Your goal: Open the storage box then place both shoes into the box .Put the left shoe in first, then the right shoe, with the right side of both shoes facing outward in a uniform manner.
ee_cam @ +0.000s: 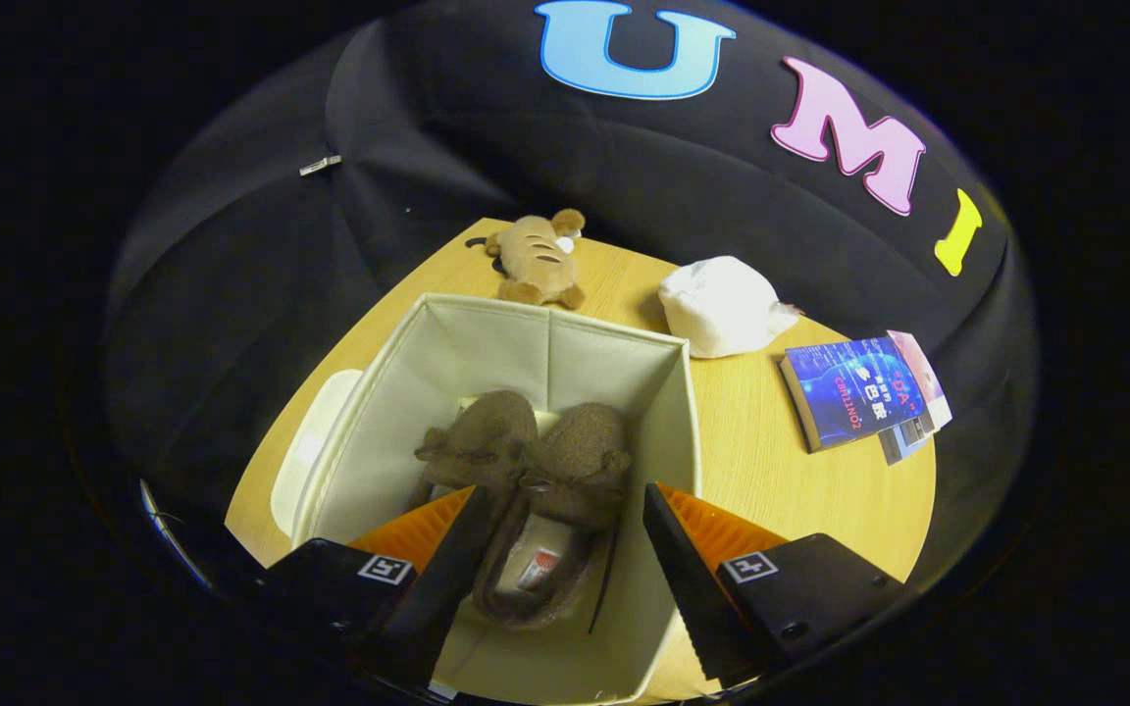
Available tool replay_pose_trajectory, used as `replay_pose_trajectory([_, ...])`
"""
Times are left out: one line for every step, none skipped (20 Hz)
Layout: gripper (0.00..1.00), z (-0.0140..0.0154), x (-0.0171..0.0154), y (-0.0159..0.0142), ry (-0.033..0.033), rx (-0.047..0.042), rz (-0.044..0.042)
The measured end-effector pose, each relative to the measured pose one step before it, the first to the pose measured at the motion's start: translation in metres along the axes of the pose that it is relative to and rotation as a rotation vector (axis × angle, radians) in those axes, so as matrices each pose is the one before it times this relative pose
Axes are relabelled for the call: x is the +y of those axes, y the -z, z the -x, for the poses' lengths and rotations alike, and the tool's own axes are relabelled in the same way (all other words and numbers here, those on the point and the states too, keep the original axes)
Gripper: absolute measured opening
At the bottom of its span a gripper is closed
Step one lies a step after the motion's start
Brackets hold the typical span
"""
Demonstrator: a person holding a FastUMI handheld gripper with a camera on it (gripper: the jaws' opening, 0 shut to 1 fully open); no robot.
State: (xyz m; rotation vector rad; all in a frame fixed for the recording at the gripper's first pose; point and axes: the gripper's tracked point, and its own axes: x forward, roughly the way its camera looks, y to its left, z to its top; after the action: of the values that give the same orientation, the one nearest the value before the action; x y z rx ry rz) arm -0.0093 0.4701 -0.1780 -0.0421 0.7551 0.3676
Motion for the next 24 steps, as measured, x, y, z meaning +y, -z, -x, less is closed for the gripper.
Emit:
replay_pose_trajectory([0.98, 0.00495, -0.00503, -0.00397, 0.00421, -0.02419, 0.01679])
replay_pose_trajectory([0.98, 0.00510, -0.00485, -0.00395, 0.00216, -0.02907, 0.01496])
replay_pose_trajectory([0.98, 0.00593, -0.00533, -0.00455, -0.00183, -0.03169, 0.00854])
replay_pose_trajectory([0.99, 0.00526, -0.00639, -0.00401, 0.00076, -0.02960, 0.00405])
replay_pose_trajectory([0.99, 0.00659, -0.00650, -0.00401, -0.00477, -0.02610, -0.00214])
replay_pose_trajectory([0.98, 0.00573, -0.00593, -0.00344, -0.00871, -0.02361, -0.00628])
replay_pose_trajectory([0.98, 0.00705, -0.00809, -0.00357, -0.00340, -0.02456, -0.00643])
replay_pose_trajectory([0.99, 0.00681, -0.00918, -0.00410, -0.00290, -0.02518, -0.00374])
replay_pose_trajectory([0.99, 0.00802, -0.01135, -0.00372, 0.00405, -0.02387, -0.00007])
replay_pose_trajectory([0.98, 0.00757, -0.01088, -0.00398, 0.00097, -0.02293, -0.00099])
replay_pose_trajectory([0.98, 0.00816, -0.01040, -0.00337, -0.00149, -0.02292, -0.00679])
replay_pose_trajectory([0.98, 0.00753, -0.01104, -0.00054, -0.00085, -0.01479, -0.00525])
replay_pose_trajectory([0.98, 0.00828, -0.01336, -0.00221, 0.00462, -0.01783, -0.00411])
replay_pose_trajectory([0.98, 0.00797, -0.01429, -0.00170, 0.00728, -0.01327, -0.00148])
replay_pose_trajectory([0.98, 0.00708, -0.01428, 0.00014, 0.00722, -0.01032, 0.00101])
replay_pose_trajectory([0.98, 0.00771, -0.01411, -0.00030, 0.00909, -0.01428, -0.00148])
replay_pose_trajectory([0.98, 0.00733, -0.01431, 0.00063, 0.00859, -0.00846, -0.00136])
replay_pose_trajectory([0.98, 0.00650, -0.01570, -0.00021, 0.01066, -0.01411, -0.00584])
replay_pose_trajectory([0.98, 0.00775, -0.01503, 0.00000, 0.01003, -0.01220, -0.00629])
replay_pose_trajectory([0.98, 0.00647, -0.01478, -0.00111, 0.00892, -0.01361, -0.00896])
replay_pose_trajectory([0.98, 0.00638, -0.01507, -0.00111, 0.00823, -0.01373, -0.01094])
replay_pose_trajectory([0.98, 0.00657, -0.01443, -0.00169, 0.00896, -0.01381, -0.01204])
replay_pose_trajectory([0.98, 0.00598, -0.01466, -0.00224, 0.00811, -0.01498, -0.01230])
replay_pose_trajectory([0.98, 0.00488, -0.01496, -0.00331, 0.00833, -0.01752, -0.01146])
